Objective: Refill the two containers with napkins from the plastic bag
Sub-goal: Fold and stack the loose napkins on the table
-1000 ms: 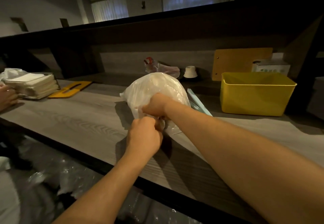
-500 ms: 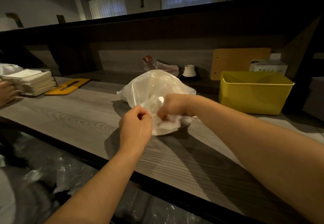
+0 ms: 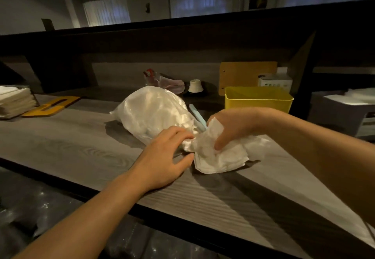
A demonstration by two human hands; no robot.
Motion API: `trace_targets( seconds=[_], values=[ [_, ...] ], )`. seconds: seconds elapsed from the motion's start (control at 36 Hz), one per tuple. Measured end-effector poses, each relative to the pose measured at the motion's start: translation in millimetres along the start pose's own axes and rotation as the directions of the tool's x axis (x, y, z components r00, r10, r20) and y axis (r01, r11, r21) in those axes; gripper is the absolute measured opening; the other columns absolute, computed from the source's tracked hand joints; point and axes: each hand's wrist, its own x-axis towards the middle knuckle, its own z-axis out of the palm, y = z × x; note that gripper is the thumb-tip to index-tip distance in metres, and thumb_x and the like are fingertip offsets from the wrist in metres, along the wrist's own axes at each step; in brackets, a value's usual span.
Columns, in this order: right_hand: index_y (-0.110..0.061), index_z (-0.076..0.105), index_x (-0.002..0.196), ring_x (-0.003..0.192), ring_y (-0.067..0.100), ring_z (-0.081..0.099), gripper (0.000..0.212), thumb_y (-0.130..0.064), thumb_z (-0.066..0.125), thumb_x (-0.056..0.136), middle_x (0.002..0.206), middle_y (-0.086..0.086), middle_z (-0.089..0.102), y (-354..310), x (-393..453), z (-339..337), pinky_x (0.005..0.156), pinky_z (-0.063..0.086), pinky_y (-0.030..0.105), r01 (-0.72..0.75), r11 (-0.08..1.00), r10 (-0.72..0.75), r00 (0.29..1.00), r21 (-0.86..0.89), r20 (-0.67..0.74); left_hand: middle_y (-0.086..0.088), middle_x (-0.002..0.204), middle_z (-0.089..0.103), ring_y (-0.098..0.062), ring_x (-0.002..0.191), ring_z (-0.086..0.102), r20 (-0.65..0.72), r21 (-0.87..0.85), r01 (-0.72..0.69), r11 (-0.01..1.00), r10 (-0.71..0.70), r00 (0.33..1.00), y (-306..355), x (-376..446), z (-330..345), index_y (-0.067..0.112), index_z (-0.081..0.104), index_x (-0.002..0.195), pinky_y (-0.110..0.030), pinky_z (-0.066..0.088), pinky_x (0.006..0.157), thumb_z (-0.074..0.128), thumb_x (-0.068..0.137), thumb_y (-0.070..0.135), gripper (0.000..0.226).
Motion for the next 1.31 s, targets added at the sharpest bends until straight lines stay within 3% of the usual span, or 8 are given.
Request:
trace_targets(
  seconds=[0.14, 0.33, 0.53, 0.64, 0.92, 1.0, 1.11, 1.31],
  values=[
    [-0.03, 0.037, 0.151, 0.13, 0.018, 0.05, 0.078, -0.042, 0.076, 0.085, 0.148, -0.006, 0.048, 3, -4, 7, 0.097, 0.043, 0.027, 0.128, 0.988, -0.146, 0.96, -0.09, -0.24, 0.018, 0.135, 0.047, -0.002, 0.12, 0.05, 0.022, -0.034, 0.058, 0.998, -0.057, 0.998, 6, 10, 11, 0.026, 0.059, 0.131, -0.033, 0.05, 0.1, 0.056, 0.092, 0.046, 0.044],
    [-0.034, 0.037, 0.15, 0.126, 0.013, 0.05, 0.066, -0.047, 0.066, 0.092, 0.149, -0.007, 0.042, 20, -7, 36, 0.096, 0.043, 0.023, 0.215, 0.976, -0.205, 0.906, -0.014, -0.371, 0.006, 0.109, 0.053, -0.006, 0.088, 0.056, -0.291, -0.158, 0.288, 0.944, -0.324, 0.9, 2, 17, 4, 0.021, 0.059, 0.099, -0.01, 0.041, 0.07, 0.053, 0.097, 0.004, 0.018],
    [-0.036, 0.046, 0.142, 0.125, 0.005, 0.048, 0.054, -0.045, 0.065, 0.093, 0.141, -0.014, 0.048, 47, -21, 62, 0.099, 0.037, 0.02, 0.259, 0.949, -0.15, 0.872, 0.179, -0.466, -0.003, 0.113, 0.054, -0.019, 0.1, 0.055, -0.305, -0.202, 0.5, 0.842, -0.539, 0.785, -8, 34, 13, 0.012, 0.056, 0.122, -0.028, 0.042, 0.085, 0.063, 0.097, 0.018, 0.026],
    [-0.039, 0.046, 0.139, 0.098, 0.0, 0.057, 0.051, -0.045, 0.065, 0.093, 0.135, -0.017, 0.052, 58, -26, 65, 0.08, 0.043, 0.015, 0.263, 0.916, -0.089, 0.87, 0.303, -0.485, -0.01, 0.106, 0.064, -0.024, 0.098, 0.06, -0.246, -0.152, 0.54, 0.827, -0.561, 0.79, -5, 50, 19, 0.017, 0.048, 0.136, -0.033, 0.046, 0.084, 0.063, 0.098, 0.035, 0.045],
    [-0.023, 0.068, 0.096, 0.069, 0.027, 0.065, 0.001, -0.022, 0.068, 0.095, 0.091, 0.002, 0.069, 75, -28, 66, 0.055, 0.055, 0.034, 0.284, 0.782, 0.089, 0.83, 0.555, -0.55, 0.004, 0.104, 0.062, -0.013, 0.089, 0.057, -0.107, -0.049, 0.369, 0.928, -0.373, 0.922, 9, 59, 26, 0.028, 0.063, 0.112, -0.035, 0.048, 0.078, 0.044, 0.097, 0.061, 0.041],
    [-0.022, 0.067, 0.105, 0.068, 0.018, 0.063, 0.012, -0.027, 0.068, 0.094, 0.088, -0.003, 0.065, 74, -27, 66, 0.053, 0.052, 0.027, 0.28, 0.771, 0.07, 0.855, 0.571, -0.513, 0.008, 0.103, 0.058, -0.014, 0.091, 0.056, -0.023, -0.001, 0.387, 0.922, -0.387, 0.922, 15, 59, 27, 0.026, 0.058, 0.129, -0.032, 0.046, 0.079, 0.058, 0.095, 0.055, 0.045],
    [-0.026, 0.063, 0.122, 0.092, 0.011, 0.063, 0.034, -0.025, 0.075, 0.089, 0.103, -0.008, 0.066, 78, -28, 61, 0.078, 0.055, 0.023, 0.243, 0.862, -0.012, 0.886, 0.444, -0.463, 0.011, 0.093, 0.062, -0.003, 0.079, 0.056, 0.011, -0.086, 0.32, 0.943, -0.32, 0.947, 26, 59, 33, 0.024, 0.065, 0.123, -0.021, 0.041, 0.068, 0.065, 0.095, 0.039, 0.032],
    [-0.026, 0.071, 0.108, 0.084, 0.005, 0.067, 0.03, -0.003, 0.073, 0.088, 0.087, -0.01, 0.07, 106, -45, 52, 0.082, 0.057, 0.024, 0.214, 0.888, 0.001, 0.884, 0.406, -0.468, 0.017, 0.088, 0.065, 0.0, 0.077, 0.058, 0.061, -0.184, 0.174, 0.967, -0.165, 0.984, 60, 62, 51, 0.028, 0.066, 0.109, -0.01, 0.042, 0.065, 0.068, 0.093, 0.037, 0.018]
  ],
)
